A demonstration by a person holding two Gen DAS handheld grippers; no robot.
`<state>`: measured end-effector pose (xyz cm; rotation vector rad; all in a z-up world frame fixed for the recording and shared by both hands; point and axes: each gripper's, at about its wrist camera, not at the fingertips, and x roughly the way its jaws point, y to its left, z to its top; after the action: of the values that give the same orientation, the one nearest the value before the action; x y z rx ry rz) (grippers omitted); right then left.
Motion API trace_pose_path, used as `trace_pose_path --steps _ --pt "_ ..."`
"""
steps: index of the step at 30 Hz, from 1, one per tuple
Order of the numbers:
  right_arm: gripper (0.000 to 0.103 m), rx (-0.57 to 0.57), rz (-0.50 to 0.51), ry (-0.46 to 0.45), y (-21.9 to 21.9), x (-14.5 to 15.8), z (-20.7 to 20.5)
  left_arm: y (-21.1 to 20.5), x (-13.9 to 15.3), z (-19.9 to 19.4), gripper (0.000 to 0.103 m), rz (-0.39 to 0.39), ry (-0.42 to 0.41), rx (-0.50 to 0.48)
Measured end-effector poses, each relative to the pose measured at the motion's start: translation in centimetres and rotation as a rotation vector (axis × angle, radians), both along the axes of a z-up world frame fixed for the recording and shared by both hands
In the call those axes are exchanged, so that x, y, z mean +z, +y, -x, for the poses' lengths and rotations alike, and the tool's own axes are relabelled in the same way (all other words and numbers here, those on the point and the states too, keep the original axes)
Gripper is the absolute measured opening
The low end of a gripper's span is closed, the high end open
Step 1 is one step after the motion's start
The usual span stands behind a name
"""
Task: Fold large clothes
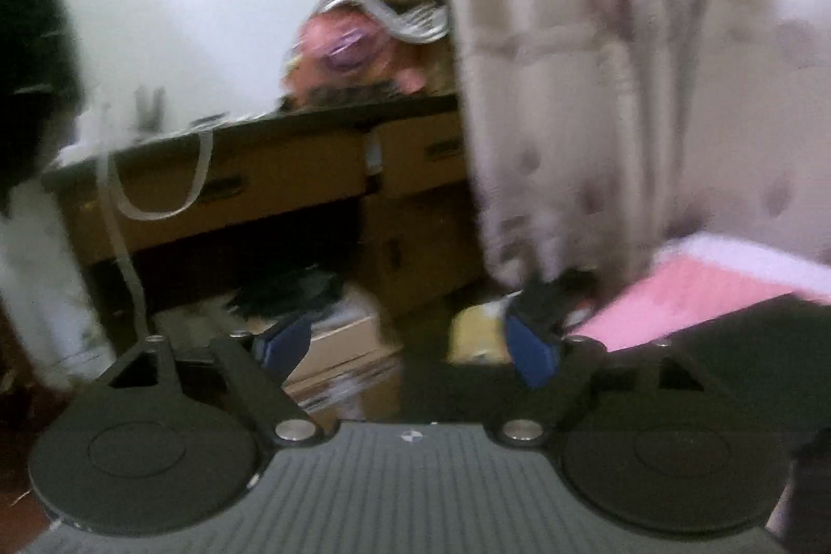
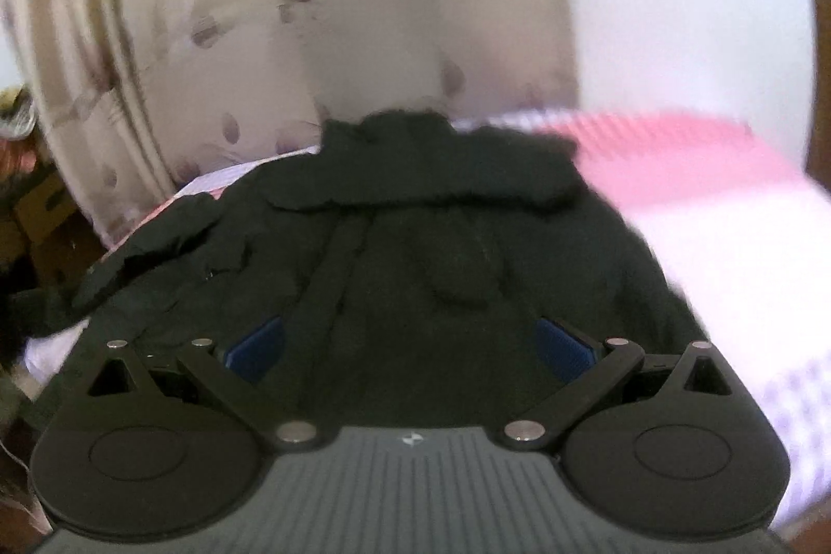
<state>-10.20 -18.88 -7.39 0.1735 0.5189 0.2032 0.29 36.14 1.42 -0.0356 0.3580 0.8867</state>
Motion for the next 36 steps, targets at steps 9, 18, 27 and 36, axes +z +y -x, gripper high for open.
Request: trace_pose_path --steps 9,18,27,36 --pt "0.103 0.165 0.305 -0.202 7.9 1.2 -11.2 -12.5 -0.7 -3.6 0.097 0.253 -0.039 -0.487" --pt "0.103 0.203 0.548 -0.198 16.2 -3.8 -22.1 -21.2 -7.4 -7.4 0.098 0.203 0.023 -0.723" --pt "0.094 0.188 0.689 -0.149 20.3 -7.1 -29.5 -19.1 -9.7 -9.3 0.100 0.347 0.079 -0.667" --pt "0.013 0.072 0.630 -0.151 16.2 -4.5 -32.4 -19.3 -9.6 -9.7 0.101 0.361 0.068 -0.648"
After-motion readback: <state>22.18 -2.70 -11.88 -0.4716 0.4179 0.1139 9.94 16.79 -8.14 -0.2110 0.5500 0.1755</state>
